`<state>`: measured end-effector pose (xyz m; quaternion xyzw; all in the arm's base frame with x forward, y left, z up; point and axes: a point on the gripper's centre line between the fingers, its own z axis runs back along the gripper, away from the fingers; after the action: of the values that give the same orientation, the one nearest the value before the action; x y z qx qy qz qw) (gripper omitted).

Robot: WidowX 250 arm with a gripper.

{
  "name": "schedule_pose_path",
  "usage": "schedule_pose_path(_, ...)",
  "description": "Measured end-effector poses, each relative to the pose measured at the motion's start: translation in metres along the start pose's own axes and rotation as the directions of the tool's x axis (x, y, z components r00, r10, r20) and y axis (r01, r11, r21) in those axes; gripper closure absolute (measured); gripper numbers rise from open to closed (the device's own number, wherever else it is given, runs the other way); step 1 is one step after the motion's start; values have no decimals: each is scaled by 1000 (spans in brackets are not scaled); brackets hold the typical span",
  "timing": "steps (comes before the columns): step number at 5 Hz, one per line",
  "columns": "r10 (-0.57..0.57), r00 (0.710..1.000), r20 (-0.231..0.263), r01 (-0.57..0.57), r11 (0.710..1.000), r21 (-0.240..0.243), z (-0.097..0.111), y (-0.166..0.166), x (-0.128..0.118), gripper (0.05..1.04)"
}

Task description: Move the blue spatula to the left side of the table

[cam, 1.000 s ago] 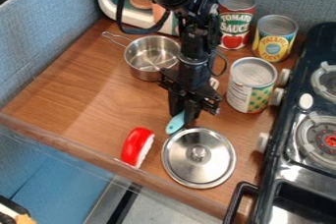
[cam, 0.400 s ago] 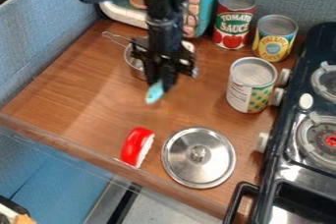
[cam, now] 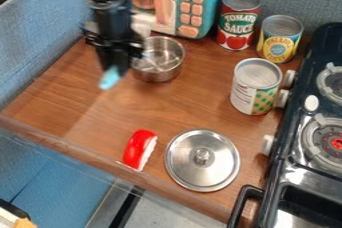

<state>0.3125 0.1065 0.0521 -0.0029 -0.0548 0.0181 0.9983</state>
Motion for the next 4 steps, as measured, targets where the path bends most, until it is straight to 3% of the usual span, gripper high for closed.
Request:
schedule_pose_path(3, -37, 997, -74, 35, 999, -32, -46, 56, -20, 775)
schedule_pose_path(4, -45, 996, -78, 43, 999, -33, -50, 71, -27, 775)
